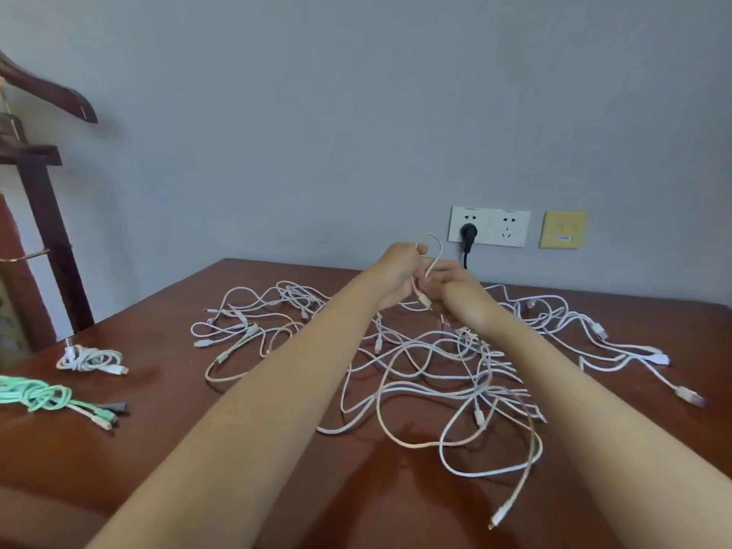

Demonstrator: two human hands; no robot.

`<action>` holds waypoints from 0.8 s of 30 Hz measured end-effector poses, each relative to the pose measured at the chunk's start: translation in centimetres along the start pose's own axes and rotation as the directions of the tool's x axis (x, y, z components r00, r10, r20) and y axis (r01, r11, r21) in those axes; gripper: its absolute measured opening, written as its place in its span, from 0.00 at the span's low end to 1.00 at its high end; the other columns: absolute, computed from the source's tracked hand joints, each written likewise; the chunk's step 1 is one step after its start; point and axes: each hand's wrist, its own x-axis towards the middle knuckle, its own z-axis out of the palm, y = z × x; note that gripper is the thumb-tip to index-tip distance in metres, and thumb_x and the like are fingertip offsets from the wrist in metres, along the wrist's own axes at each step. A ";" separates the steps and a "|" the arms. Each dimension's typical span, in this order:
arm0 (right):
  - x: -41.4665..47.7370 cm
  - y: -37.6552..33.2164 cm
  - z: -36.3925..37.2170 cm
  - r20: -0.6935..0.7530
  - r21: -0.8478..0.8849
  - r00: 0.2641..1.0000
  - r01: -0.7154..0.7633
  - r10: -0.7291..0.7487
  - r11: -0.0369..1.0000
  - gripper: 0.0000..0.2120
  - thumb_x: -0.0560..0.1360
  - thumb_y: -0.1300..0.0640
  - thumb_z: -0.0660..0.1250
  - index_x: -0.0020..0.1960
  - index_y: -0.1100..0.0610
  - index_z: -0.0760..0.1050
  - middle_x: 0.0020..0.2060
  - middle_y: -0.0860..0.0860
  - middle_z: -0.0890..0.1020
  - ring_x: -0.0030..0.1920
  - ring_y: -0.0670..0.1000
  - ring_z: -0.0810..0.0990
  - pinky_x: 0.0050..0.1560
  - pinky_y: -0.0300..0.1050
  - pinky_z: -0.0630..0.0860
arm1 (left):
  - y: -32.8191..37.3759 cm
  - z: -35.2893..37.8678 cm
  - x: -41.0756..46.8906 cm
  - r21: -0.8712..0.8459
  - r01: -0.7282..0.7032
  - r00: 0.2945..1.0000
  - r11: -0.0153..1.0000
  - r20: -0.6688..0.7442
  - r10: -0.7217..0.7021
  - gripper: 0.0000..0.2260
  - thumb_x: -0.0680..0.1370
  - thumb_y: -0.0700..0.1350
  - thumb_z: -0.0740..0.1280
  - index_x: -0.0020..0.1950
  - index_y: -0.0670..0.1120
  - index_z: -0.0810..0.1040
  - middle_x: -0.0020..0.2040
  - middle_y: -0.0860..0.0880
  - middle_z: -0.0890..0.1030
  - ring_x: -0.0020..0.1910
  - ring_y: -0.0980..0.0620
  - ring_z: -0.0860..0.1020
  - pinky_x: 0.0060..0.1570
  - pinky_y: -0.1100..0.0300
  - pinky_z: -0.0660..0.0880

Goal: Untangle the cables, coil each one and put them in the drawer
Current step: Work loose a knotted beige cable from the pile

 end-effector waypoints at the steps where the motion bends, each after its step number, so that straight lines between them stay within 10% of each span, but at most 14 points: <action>1: -0.2 0.3 -0.7 -0.019 -0.007 1.000 -0.007 0.007 1.000 0.15 0.78 0.65 0.60 0.33 0.57 0.70 0.18 0.43 0.70 0.17 0.39 0.66 0.20 0.29 0.60 | -0.3 0.7 0.1 -0.012 0.025 0.999 1.000 0.027 -0.024 0.20 0.74 0.26 0.42 0.59 0.39 0.63 0.64 0.30 0.72 0.34 0.46 0.79 0.28 0.63 0.69; 6: -1.9 2.0 -3.6 -0.063 0.055 0.979 -0.189 0.192 0.980 0.17 0.79 0.63 0.57 0.31 0.57 0.64 0.13 0.45 0.62 0.16 0.45 0.59 0.17 0.32 0.53 | -2.4 3.1 0.1 0.015 0.113 0.970 0.994 0.214 -0.113 0.18 0.76 0.29 0.46 0.54 0.39 0.72 0.41 0.41 0.78 0.32 0.50 0.76 0.38 0.58 0.69; 13: -3.6 6.2 -4.8 -0.041 0.263 0.955 -0.274 0.294 0.925 0.17 0.78 0.48 0.61 0.34 0.54 0.63 0.19 0.47 0.59 0.18 0.43 0.55 0.21 0.32 0.50 | -6.3 5.8 0.2 -0.173 0.062 0.963 0.983 0.269 -0.013 0.15 0.82 0.35 0.48 0.38 0.44 0.66 0.59 0.34 0.77 0.32 0.54 0.82 0.37 0.61 0.74; 18: -3.9 6.7 -5.5 -0.006 0.283 0.961 -0.264 0.277 0.922 0.17 0.76 0.51 0.64 0.32 0.53 0.65 0.19 0.45 0.59 0.19 0.44 0.54 0.20 0.33 0.50 | -7.6 5.4 1.1 -0.371 -0.030 0.992 0.928 0.104 0.074 0.15 0.80 0.31 0.47 0.37 0.43 0.65 0.26 0.48 0.78 0.31 0.53 0.80 0.39 0.59 0.72; 24: -4.0 8.4 -6.5 0.115 0.431 0.974 -0.226 0.196 0.873 0.11 0.74 0.66 0.63 0.34 0.56 0.72 0.20 0.44 0.60 0.20 0.42 0.55 0.21 0.33 0.53 | -8.5 4.3 3.0 -0.611 0.033 0.991 0.791 -0.083 -0.105 0.18 0.77 0.31 0.42 0.35 0.44 0.64 0.19 0.52 0.63 0.15 0.57 0.59 0.19 0.69 0.61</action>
